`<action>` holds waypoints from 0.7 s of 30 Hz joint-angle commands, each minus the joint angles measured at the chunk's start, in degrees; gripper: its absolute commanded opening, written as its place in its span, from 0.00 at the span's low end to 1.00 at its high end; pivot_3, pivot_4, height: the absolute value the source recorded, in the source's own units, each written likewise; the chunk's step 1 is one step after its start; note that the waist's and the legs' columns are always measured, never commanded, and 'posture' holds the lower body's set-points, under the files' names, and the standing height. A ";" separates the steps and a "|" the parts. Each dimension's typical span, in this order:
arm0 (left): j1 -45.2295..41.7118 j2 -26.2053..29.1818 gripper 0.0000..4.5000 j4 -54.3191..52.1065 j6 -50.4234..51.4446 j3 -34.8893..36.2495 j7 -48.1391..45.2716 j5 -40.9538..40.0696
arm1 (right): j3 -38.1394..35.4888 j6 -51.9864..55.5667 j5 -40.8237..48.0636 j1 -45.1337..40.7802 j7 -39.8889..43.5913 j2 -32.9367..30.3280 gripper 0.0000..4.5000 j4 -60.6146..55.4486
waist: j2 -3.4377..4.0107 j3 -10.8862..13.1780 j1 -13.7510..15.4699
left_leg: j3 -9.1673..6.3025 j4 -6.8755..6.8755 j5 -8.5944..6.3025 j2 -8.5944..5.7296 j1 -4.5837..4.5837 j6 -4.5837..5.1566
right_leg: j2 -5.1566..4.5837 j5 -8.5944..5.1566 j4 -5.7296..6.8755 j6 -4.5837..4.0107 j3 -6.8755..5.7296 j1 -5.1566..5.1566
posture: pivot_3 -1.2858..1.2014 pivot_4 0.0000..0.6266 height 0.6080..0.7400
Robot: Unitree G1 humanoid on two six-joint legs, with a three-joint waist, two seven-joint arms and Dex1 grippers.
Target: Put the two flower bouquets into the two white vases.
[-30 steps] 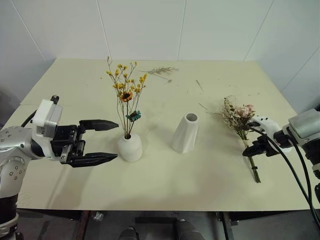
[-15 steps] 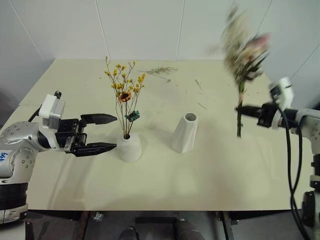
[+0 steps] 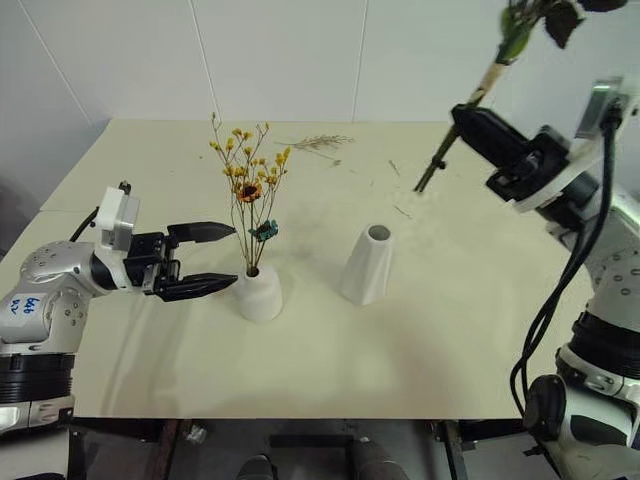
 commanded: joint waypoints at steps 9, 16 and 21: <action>-2.85 -2.45 0.96 0.32 -1.29 -0.03 1.00 0.82 | 7.77 -7.20 -2.09 3.92 1.19 2.46 0.05 1.25 | -0.01 -0.01 -0.07 | 0.00 -0.02 0.00 -0.01 -0.01 0.00 | 0.00 0.00 -0.01 0.00 0.00 -0.03 | 0.52 0.24 1.00; -2.94 -2.96 0.96 -0.13 -1.19 0.20 1.89 0.66 | 9.62 -10.55 -4.12 5.49 2.39 2.57 0.05 2.96 | -0.01 -0.01 0.00 | -0.01 -0.01 0.00 -0.01 -0.01 0.00 | -0.01 0.00 0.00 0.00 0.00 -0.03 | 0.52 0.24 1.00; -3.10 -3.28 0.96 -0.51 -1.22 0.26 2.62 0.57 | 11.07 -12.79 -5.58 6.70 3.01 2.85 0.05 3.03 | -0.01 -0.01 -0.01 | -0.01 -0.01 0.00 -0.01 -0.02 0.00 | -0.01 0.00 -0.01 0.00 0.00 -0.03 | 0.52 0.24 1.00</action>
